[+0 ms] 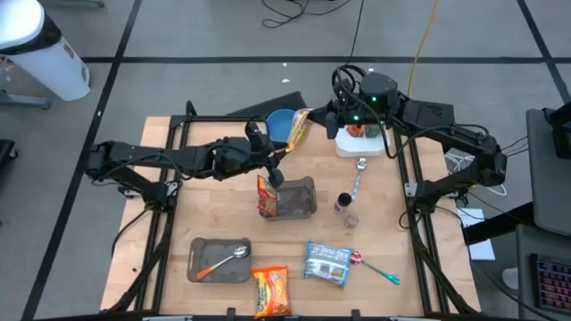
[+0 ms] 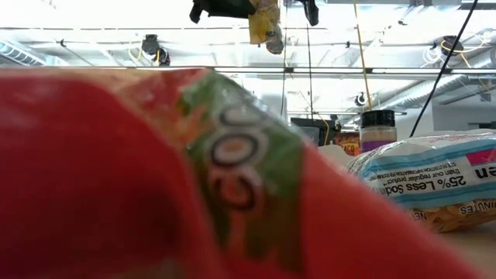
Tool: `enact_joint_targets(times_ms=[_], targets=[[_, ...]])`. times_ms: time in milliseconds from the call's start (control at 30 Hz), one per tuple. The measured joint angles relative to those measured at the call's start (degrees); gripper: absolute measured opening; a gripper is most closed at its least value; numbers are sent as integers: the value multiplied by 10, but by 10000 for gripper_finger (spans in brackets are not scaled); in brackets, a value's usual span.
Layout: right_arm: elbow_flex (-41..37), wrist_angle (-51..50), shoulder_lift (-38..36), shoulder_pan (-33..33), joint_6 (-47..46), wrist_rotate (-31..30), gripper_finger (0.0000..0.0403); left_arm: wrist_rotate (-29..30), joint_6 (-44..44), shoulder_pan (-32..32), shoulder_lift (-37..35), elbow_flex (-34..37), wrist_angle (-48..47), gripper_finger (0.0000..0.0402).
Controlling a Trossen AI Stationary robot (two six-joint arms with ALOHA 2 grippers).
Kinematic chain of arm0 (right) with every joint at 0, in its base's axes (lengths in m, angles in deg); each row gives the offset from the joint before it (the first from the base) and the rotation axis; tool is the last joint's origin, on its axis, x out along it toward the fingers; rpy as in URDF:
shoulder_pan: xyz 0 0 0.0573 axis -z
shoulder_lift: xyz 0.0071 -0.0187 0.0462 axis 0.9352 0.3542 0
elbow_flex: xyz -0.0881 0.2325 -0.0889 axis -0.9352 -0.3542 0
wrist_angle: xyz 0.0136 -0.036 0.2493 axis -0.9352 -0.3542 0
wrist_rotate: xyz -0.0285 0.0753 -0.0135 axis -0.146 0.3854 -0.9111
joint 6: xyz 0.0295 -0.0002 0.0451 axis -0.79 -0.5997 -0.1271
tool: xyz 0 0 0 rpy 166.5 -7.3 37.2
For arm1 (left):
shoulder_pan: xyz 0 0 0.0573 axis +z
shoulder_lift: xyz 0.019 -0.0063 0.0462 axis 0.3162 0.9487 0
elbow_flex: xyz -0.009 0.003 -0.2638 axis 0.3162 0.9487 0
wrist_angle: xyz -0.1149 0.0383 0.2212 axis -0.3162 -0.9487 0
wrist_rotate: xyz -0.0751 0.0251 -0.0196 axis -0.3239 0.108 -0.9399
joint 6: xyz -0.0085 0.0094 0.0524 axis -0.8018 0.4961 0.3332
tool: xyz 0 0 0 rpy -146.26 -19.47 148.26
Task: Pick & Place Food Item
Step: Put the yellow noodle pack into the top black bin
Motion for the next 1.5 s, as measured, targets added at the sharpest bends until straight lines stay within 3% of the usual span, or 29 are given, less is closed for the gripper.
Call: enact_joint_targets(times_ms=[233, 800, 933, 1167, 1500], targets=[[0, 0, 0, 0, 0, -1, 0, 0, -11, 1, 0, 0, 10, 6], [0, 1, 0, 0, 36, 2, 8, -50, -50, 19, -2, 1, 33, 3], [0, 5, 0, 0, 58, 1, 42, -50, -52, 19, -3, 1, 30, 2], [0, 13, 0, 14, 71, 1, 137, -54, -54, 20, -28, 0, 13, 1], [0, 39, 0, 45, 75, 3, 216, -168, -106, 47, -75, -1, -74, 1]])
